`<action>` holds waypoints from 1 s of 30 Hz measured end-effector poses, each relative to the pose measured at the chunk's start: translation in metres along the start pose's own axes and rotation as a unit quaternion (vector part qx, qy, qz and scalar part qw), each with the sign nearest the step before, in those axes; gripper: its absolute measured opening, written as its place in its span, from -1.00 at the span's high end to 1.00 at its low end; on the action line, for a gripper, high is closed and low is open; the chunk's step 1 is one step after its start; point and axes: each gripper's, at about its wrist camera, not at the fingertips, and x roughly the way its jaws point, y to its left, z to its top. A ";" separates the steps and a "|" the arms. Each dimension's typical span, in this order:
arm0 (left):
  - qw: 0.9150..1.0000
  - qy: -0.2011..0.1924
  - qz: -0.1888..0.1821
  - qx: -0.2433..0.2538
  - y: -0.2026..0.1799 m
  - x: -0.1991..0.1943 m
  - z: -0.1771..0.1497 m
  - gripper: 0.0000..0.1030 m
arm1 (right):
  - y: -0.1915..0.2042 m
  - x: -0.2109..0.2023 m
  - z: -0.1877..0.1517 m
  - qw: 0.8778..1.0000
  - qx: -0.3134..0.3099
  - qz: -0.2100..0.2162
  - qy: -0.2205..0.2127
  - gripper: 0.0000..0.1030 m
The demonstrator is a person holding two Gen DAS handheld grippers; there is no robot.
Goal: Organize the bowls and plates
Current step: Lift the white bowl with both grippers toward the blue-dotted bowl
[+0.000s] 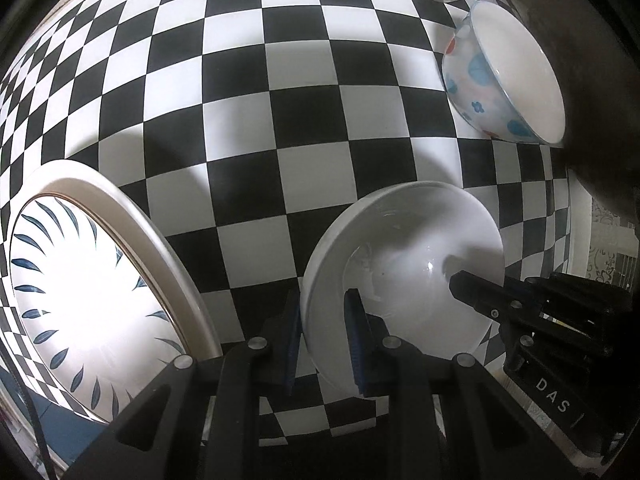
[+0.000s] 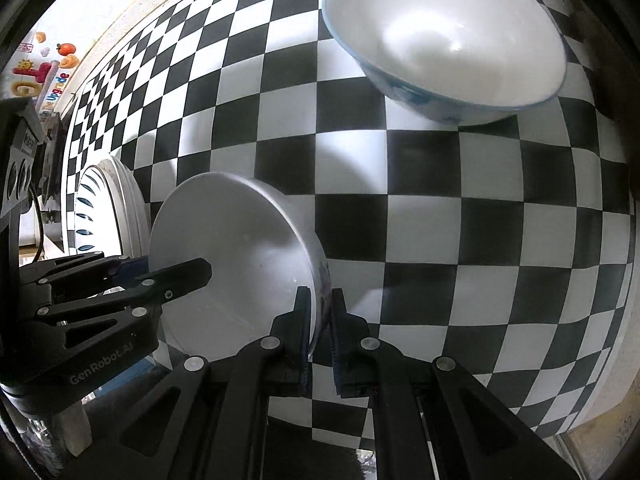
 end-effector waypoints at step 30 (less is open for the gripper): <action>0.994 -0.015 -0.098 -0.037 -0.061 -0.032 0.117 0.47 | -0.052 -0.091 0.172 0.984 -0.079 -0.160 -0.002 0.54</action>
